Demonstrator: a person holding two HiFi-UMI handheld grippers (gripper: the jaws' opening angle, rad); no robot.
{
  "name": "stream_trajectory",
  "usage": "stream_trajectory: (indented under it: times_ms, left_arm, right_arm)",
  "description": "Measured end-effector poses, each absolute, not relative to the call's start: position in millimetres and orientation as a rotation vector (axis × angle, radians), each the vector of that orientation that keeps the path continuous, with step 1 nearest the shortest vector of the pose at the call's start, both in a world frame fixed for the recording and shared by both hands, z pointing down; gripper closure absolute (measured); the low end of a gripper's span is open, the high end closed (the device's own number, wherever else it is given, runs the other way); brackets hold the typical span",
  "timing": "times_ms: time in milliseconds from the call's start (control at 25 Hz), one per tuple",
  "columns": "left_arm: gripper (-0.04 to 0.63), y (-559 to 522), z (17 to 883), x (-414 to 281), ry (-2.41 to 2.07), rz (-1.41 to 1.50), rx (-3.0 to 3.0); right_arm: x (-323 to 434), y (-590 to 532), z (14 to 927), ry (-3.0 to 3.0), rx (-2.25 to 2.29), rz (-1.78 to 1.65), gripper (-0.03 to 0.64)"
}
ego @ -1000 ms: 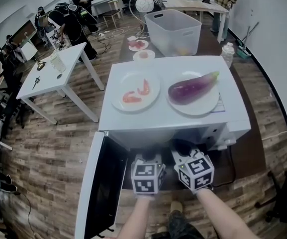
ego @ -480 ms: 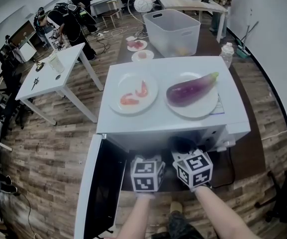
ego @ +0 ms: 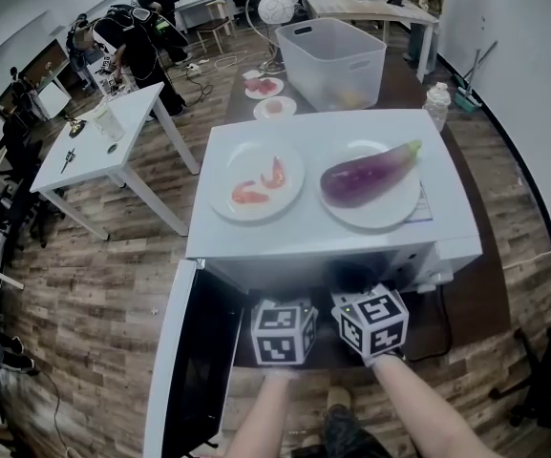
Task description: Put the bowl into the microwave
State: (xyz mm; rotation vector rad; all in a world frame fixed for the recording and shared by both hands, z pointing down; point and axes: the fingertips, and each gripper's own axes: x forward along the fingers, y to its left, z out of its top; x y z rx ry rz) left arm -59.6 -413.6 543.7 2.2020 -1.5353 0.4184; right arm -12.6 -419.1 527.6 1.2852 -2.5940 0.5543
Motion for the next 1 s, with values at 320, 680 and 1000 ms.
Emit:
stream_trajectory:
  times_ms: [320, 680, 1000]
  left_arm:
    - [0.595, -408, 544, -60, -1.528, 0.417, 2.217]
    - [0.595, -391, 534, -59, -1.538, 0.376, 2.256]
    - [0.597, -362, 515, -59, -1.582, 0.331, 2.314]
  right_arm:
    - [-14, -412, 531, -2.572, 1.268, 0.524, 0.611]
    - [-13, -394, 520, -2.635, 1.288, 0.524, 0.614]
    - [-13, -366, 506, -2.656, 1.265, 0.517, 0.615]
